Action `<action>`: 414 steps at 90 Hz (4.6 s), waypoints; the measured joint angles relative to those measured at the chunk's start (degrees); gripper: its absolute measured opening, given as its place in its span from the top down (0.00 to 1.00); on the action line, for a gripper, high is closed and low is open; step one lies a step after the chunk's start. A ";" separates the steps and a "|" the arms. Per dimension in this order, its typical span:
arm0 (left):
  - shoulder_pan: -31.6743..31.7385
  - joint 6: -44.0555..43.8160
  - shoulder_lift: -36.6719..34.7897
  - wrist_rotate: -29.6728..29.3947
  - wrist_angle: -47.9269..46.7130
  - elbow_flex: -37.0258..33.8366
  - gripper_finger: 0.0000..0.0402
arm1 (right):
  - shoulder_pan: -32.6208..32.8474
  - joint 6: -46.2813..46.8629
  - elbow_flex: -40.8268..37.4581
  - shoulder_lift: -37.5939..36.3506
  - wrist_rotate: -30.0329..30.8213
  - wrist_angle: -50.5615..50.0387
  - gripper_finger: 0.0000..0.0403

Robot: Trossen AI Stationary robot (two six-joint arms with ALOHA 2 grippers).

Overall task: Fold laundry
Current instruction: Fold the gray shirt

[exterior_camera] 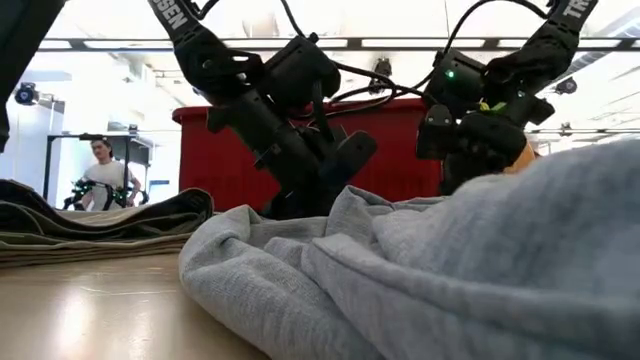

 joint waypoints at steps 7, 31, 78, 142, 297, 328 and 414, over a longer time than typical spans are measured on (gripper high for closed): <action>0.00 -0.02 0.00 0.01 0.00 0.00 1.00 | 0.00 -0.13 0.00 0.02 0.00 -0.07 0.74; 0.00 -0.04 0.00 -0.01 -0.02 0.00 1.00 | 0.01 -0.86 0.04 1.55 -0.13 0.60 0.86; 0.01 -0.44 0.00 -0.10 -0.02 0.00 1.00 | 0.11 -4.55 1.22 2.23 2.75 0.02 0.66; 0.00 -0.68 0.00 -0.87 0.13 0.00 1.00 | 0.09 -7.61 1.01 -8.28 3.02 -11.56 1.00; -0.20 3.67 -0.02 -1.42 5.99 4.92 1.00 | -3.96 -8.84 1.26 -11.13 24.80 -17.34 1.00; -0.26 3.56 1.57 -1.38 6.00 4.81 1.00 | -4.92 -9.88 1.36 -10.95 24.01 -18.74 0.96; -0.26 2.17 3.85 -1.41 1.46 4.48 1.00 | -2.79 12.05 -10.19 -22.88 0.10 -21.92 0.66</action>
